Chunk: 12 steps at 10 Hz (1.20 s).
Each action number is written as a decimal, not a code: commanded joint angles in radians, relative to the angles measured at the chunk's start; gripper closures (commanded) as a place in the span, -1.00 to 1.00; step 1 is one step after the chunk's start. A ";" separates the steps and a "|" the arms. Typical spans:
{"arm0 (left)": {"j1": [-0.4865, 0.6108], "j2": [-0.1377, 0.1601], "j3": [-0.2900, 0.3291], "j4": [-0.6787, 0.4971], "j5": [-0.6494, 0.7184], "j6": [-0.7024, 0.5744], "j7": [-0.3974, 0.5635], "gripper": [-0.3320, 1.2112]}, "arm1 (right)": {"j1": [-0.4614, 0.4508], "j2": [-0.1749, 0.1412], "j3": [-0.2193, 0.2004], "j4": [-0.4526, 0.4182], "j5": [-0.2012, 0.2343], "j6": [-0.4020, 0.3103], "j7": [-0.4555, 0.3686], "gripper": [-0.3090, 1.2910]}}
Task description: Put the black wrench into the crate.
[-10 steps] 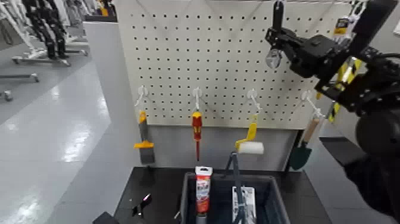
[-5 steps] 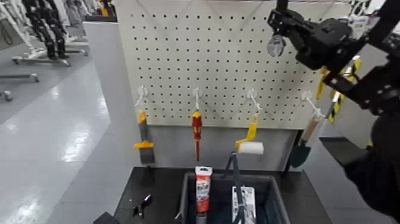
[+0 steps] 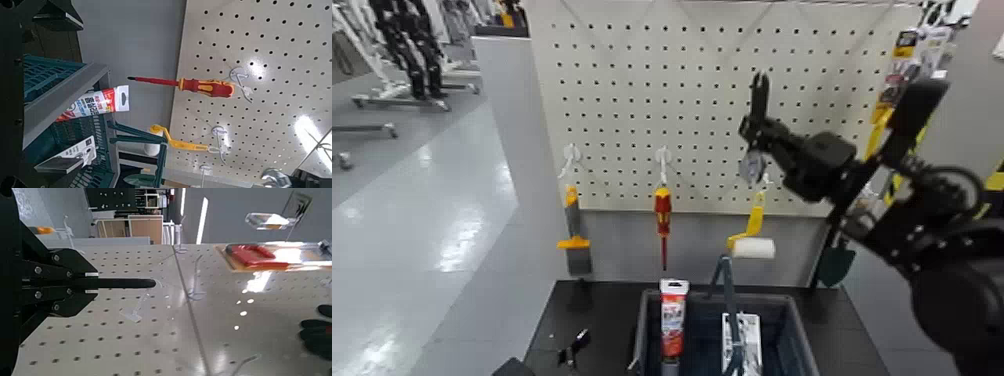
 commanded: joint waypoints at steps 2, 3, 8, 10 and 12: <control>0.001 -0.008 0.010 0.005 -0.005 -0.009 0.001 -0.44 | 0.177 0.051 -0.044 0.055 -0.031 0.032 -0.023 0.98; 0.001 -0.009 0.011 0.010 -0.007 -0.015 0.001 -0.44 | 0.212 0.058 -0.053 0.079 -0.062 0.033 -0.028 0.98; 0.005 -0.019 0.018 0.013 -0.010 -0.023 0.001 -0.44 | 0.283 0.058 -0.097 0.078 -0.055 0.075 -0.044 0.98; 0.005 -0.020 0.018 0.013 -0.010 -0.023 0.001 -0.44 | 0.298 0.058 -0.093 0.097 -0.025 0.087 -0.044 0.98; 0.005 -0.020 0.018 0.013 -0.010 -0.029 0.001 -0.44 | 0.314 0.059 -0.090 0.130 0.000 0.102 -0.043 0.98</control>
